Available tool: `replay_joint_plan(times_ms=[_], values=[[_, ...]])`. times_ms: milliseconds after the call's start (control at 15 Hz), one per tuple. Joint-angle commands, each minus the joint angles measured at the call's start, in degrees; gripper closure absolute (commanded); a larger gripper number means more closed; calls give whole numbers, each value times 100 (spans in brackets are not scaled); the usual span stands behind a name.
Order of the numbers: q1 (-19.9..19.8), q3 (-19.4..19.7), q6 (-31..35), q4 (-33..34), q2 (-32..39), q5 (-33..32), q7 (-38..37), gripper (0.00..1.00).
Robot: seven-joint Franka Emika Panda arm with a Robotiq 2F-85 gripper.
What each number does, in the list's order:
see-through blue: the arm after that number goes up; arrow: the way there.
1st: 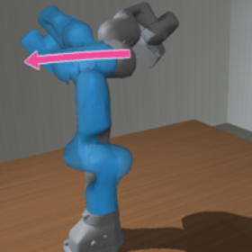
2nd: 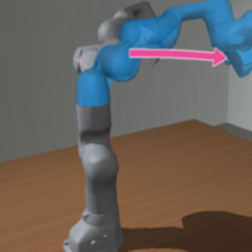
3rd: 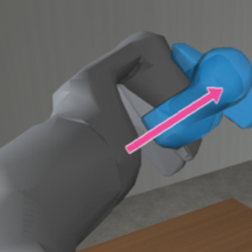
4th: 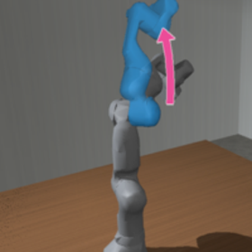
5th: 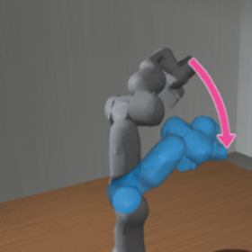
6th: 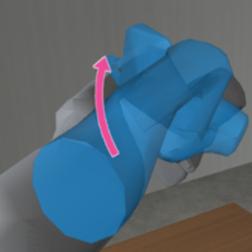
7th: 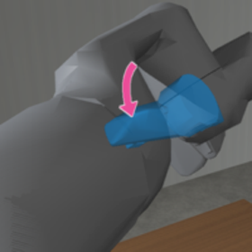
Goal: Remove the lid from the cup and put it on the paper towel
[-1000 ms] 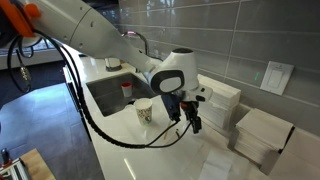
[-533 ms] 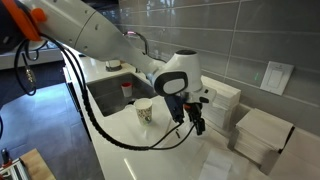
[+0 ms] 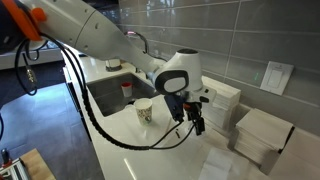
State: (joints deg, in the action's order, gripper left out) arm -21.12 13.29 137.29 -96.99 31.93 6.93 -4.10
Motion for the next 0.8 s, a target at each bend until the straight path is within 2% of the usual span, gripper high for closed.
replay_joint_plan(times_ms=[0,200,267,400,533,733], values=[[19,95,-881,-85,-514,-272,256,0],[19,164,-1529,-431,-1158,-749,979,0],[-8,159,-1522,-668,-1419,-853,1315,0],[-22,139,-1243,-1197,-1895,-986,1933,0],[-50,96,-586,-1809,-2304,-842,2489,0],[-47,97,-18,-2698,-3090,-601,3432,0]])
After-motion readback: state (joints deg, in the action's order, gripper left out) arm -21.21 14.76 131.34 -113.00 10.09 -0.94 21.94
